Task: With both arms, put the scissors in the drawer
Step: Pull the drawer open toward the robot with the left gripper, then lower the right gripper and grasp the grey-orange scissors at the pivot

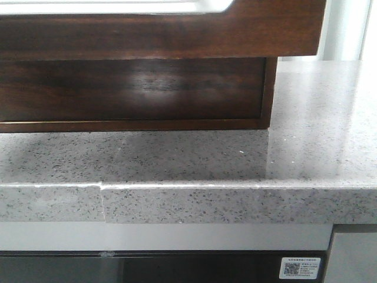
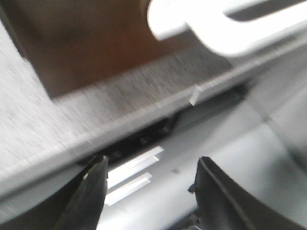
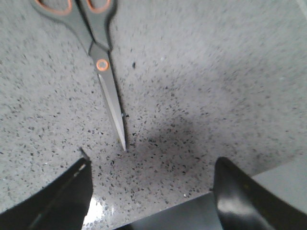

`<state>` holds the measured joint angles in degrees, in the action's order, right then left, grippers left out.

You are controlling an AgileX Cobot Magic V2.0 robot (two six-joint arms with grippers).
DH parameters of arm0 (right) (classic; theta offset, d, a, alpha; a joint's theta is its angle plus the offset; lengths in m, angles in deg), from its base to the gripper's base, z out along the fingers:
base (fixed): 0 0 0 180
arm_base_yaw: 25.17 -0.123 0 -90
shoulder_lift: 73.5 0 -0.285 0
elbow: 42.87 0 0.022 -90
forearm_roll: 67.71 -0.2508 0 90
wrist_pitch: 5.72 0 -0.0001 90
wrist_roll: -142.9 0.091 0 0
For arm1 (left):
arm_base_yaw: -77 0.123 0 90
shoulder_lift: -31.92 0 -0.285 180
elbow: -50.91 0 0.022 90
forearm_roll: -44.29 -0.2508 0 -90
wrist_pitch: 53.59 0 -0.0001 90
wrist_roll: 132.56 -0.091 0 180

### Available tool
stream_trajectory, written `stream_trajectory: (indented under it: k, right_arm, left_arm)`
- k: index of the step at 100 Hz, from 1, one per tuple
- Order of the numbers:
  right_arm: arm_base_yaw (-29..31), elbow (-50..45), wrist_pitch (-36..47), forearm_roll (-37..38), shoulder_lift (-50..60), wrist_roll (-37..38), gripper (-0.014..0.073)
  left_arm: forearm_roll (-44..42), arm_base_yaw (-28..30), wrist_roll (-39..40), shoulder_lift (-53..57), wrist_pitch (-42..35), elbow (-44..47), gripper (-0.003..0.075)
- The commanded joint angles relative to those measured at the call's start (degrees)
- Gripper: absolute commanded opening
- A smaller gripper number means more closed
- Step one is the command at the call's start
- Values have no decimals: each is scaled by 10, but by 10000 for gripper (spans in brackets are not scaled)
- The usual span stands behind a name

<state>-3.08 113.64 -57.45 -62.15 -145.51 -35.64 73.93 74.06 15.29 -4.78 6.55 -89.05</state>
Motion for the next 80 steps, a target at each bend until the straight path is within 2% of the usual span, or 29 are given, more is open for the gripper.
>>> stream_trajectory:
  k: [1, 22, 35, 80]
  right_arm:
    - [6, 47, 2, -10, -45, -30, 417]
    - [6, 119, -31, -71, -152, -100, 397]
    - [6, 161, -50, -84, -201, -122, 397]
    - [0, 269, -110, -97, -326, -173, 392]
  left_arm:
    - [4, -19, 8, -3, -76, -26, 367]
    - [1, -32, 4, -3, -202, -27, 367]
    - [5, -32, 4, -3, -250, -27, 366]
    - [10, -32, 4, -3, -264, -27, 367]
